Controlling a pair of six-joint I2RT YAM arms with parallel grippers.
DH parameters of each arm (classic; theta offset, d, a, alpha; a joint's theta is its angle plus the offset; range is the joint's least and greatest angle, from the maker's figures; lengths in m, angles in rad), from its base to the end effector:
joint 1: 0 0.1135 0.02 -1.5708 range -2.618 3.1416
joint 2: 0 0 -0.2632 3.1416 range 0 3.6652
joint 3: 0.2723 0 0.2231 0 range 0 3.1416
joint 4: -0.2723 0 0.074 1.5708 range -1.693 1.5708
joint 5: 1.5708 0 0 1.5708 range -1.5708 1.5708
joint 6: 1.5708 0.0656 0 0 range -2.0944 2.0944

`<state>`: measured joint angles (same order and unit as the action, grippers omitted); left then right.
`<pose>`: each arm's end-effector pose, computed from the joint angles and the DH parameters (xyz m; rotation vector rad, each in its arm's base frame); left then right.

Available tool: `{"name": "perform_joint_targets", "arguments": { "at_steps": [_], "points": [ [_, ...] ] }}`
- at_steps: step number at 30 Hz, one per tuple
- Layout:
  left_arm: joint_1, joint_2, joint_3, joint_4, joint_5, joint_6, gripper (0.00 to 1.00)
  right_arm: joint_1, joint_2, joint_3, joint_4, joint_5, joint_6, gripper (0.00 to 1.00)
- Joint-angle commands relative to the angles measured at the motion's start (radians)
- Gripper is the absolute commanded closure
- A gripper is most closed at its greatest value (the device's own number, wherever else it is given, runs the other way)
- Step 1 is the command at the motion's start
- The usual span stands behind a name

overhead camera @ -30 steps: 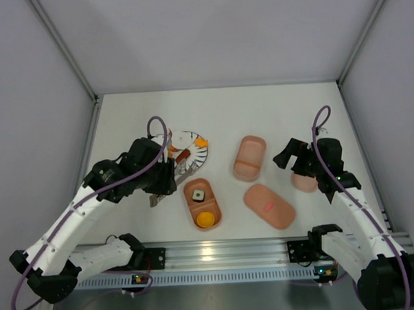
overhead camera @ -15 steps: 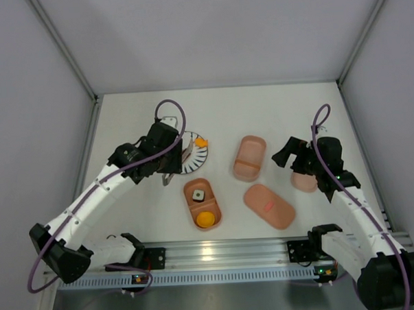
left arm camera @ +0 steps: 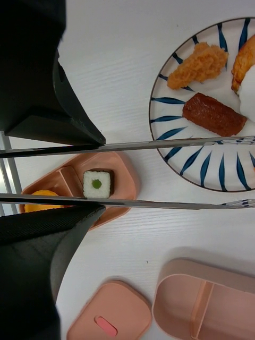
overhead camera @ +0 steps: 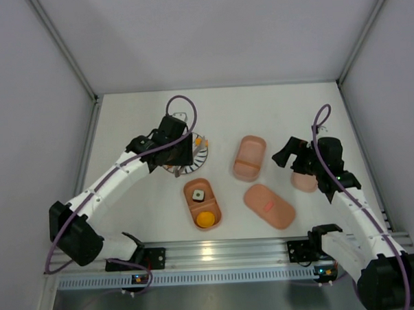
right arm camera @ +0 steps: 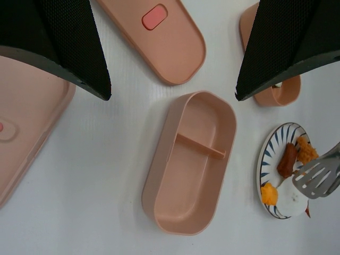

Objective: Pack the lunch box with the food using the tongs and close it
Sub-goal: Place the fake food in the packing box, then pick up the fake food from the plate.

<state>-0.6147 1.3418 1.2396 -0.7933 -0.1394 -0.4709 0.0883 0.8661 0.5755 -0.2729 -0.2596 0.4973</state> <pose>0.2234 -0.1465 0.2991 0.1174 2.4756 -0.3012 0.1865 0.0334 0.2365 0.2880 2.1578 0.6167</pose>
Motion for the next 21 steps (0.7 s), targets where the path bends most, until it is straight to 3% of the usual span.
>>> {"name": "perform_joint_targets", "arguments": {
  "at_steps": [1, 21],
  "points": [
    [0.003, 0.039, 0.001, 0.127, 0.041, -0.006, 0.48, -0.016, -0.03, 0.03, 0.035, 0.003, -0.023, 0.0],
    [0.006, 0.2, 0.049, 0.175, -0.034, -0.021, 0.43, -0.016, -0.049, 0.03, 0.011, 0.014, -0.043, 0.01]
  ]
}}
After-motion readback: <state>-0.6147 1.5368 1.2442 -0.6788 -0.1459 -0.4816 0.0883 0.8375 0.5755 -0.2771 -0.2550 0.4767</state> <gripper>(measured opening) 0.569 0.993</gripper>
